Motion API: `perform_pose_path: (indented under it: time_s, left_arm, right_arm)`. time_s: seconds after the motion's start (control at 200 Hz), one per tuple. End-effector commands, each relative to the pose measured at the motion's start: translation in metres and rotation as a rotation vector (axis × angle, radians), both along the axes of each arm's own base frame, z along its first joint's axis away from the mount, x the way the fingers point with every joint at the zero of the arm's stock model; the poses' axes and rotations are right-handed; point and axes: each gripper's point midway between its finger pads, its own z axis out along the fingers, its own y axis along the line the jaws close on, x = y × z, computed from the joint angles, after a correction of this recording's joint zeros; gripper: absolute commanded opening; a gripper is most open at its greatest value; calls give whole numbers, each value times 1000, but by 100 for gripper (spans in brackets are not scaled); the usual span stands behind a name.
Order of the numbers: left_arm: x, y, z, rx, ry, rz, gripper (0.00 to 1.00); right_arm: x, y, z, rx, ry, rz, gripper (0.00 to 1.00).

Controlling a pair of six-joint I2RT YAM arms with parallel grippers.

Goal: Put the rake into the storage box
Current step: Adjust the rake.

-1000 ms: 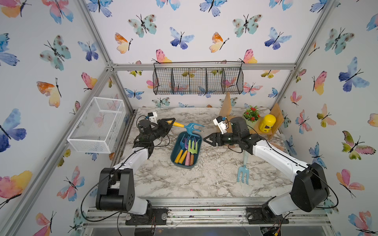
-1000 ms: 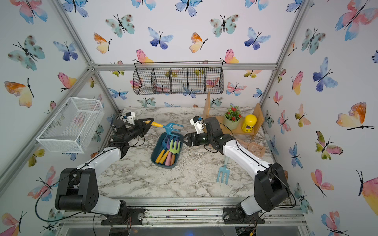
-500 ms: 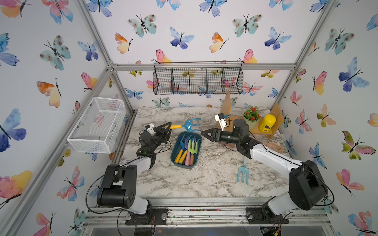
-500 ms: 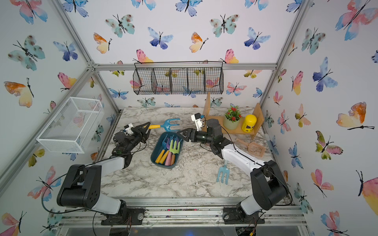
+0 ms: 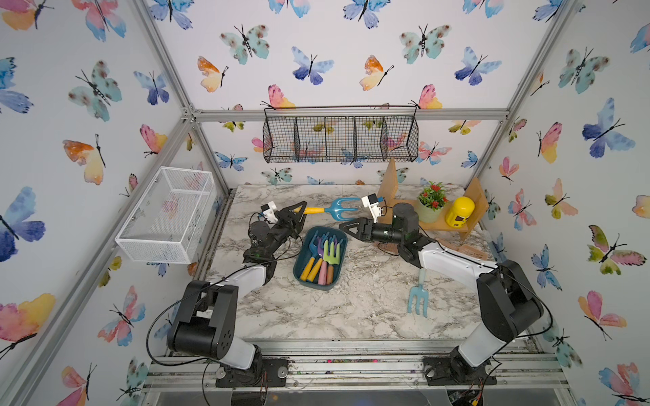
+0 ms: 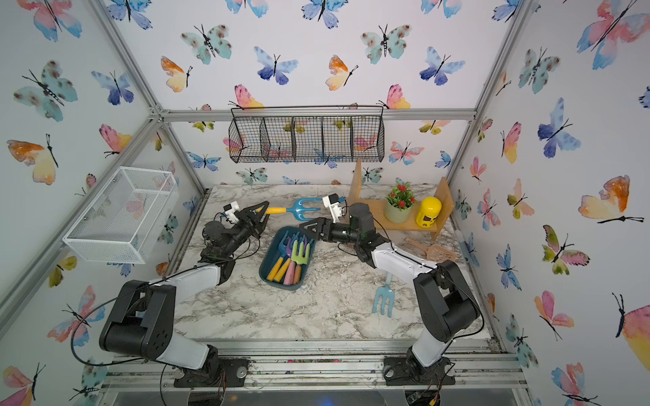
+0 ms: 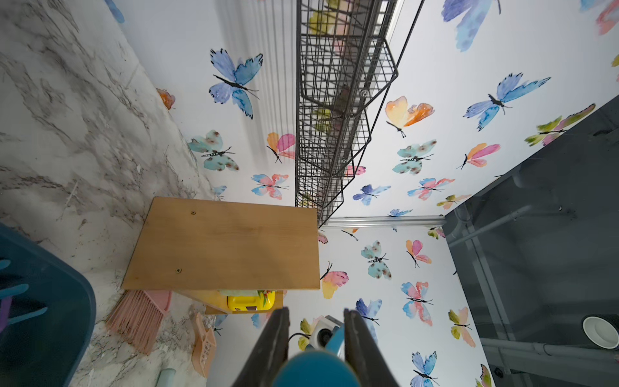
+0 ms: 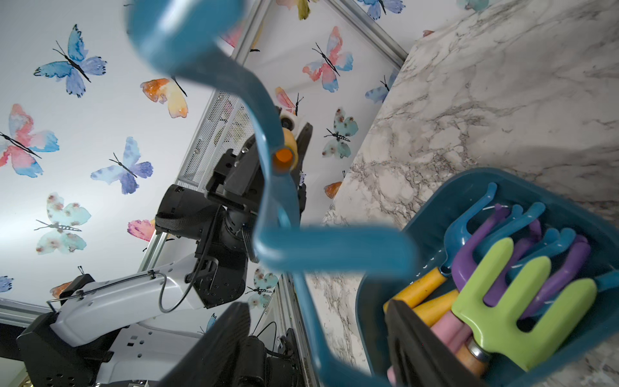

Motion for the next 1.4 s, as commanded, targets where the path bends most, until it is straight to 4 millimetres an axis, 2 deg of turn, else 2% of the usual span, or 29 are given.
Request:
perform_pose_path:
  time_s: [0.0,0.32,0.456,0.636,0.726,1.046,1.216,1.397]
  left_arm:
    - [0,-5,-1,11,-23,6,0]
    - [-13,-13,-21,38,25,-32,0]
    - [-21,-12,-38,59,67,-41,0]
    - [-30,-10,-60,74,121,-43,0]
    - [-28,-11,-58,80,116,-46,0]
    - [-25,-13,-58,91,119,-55,0]
    - [-25,-13,-58,89,118,-55,0]
    - [-24,-14,-59,86,122,-56,0]
  right_arm:
    - [8,3,17,43,-42,-6,69]
    - [18,-2,22,43,-58,-49,66]
    - [24,-7,24,45,-60,-68,65]
    - [22,-4,29,60,-64,-34,48]
    - [20,-3,28,68,-61,-21,39]
    - [15,-4,30,77,-68,0,22]
    - [14,-4,28,76,-67,0,6]
    - [12,-5,29,73,-75,0,2]
